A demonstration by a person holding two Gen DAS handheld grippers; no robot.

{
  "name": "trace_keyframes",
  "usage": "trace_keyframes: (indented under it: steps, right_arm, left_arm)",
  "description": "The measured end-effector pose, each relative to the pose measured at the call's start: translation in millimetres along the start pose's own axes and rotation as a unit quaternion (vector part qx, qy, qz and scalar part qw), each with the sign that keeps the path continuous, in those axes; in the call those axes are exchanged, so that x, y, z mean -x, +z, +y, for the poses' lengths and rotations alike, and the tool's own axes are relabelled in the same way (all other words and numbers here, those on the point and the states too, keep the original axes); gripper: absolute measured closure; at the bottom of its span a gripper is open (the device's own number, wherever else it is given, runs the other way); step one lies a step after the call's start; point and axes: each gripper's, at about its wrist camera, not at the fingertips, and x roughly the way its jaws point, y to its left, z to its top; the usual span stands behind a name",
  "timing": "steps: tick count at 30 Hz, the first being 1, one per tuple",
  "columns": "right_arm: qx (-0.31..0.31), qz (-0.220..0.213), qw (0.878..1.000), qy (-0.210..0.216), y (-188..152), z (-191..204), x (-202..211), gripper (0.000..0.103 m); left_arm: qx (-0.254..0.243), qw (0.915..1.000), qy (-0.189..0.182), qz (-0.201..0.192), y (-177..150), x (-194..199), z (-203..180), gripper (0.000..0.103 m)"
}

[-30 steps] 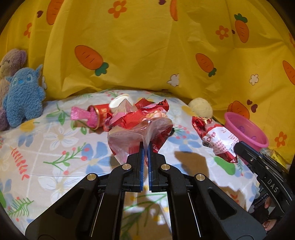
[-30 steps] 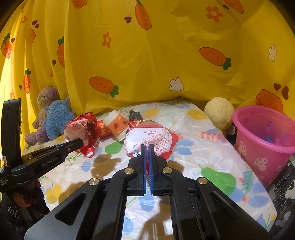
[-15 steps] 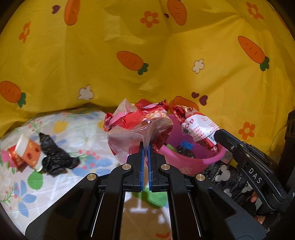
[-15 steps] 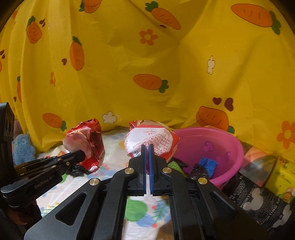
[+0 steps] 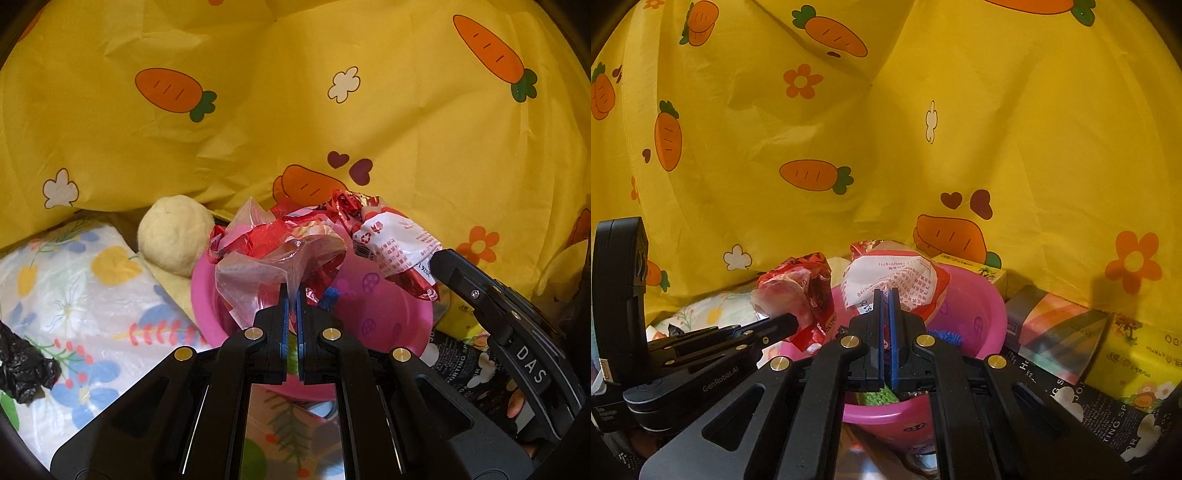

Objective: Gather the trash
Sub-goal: 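Open both tools to drop the wrappers into the bucket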

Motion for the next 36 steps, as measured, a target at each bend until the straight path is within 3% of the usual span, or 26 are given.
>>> trace_keyframes:
  steps: [16, 18, 19, 20, 22, 26, 30, 36]
  right_arm:
    - [-0.016, 0.002, 1.0, -0.016, 5, -14, -21, 0.1]
    - [-0.016, 0.003, 1.0, -0.015, 5, -14, -25, 0.1]
    - [-0.015, 0.006, 1.0, -0.015, 5, -15, -28, 0.1]
    - [-0.015, 0.007, 1.0, -0.014, 5, -16, -31, 0.1]
    - [-0.017, 0.011, 1.0, -0.021, 4, -19, -36, 0.098]
    - [-0.028, 0.017, 0.999, -0.032, 1, -28, -41, 0.061]
    - [-0.032, 0.011, 0.999, -0.035, 0, -29, -35, 0.046]
    - [-0.013, 0.013, 0.999, -0.041, -7, -17, -26, 0.033]
  left_arm:
    - [-0.007, 0.9999, -0.014, 0.008, 9, -41, -8, 0.1]
    - [-0.011, 0.9998, -0.009, 0.014, 9, -46, -6, 0.091]
    - [-0.011, 0.9998, -0.008, 0.014, 8, -46, -4, 0.076]
    - [-0.01, 0.9999, -0.008, 0.01, 7, -45, -3, 0.051]
    - [-0.002, 0.9998, 0.009, -0.016, 4, -39, 4, 0.023]
    - [0.021, 0.9992, 0.024, -0.025, 2, -28, 22, 0.018]
    - [0.039, 0.997, 0.049, -0.046, -4, -11, 34, 0.01]
    - [0.055, 0.994, 0.073, -0.061, -12, 13, 41, 0.007]
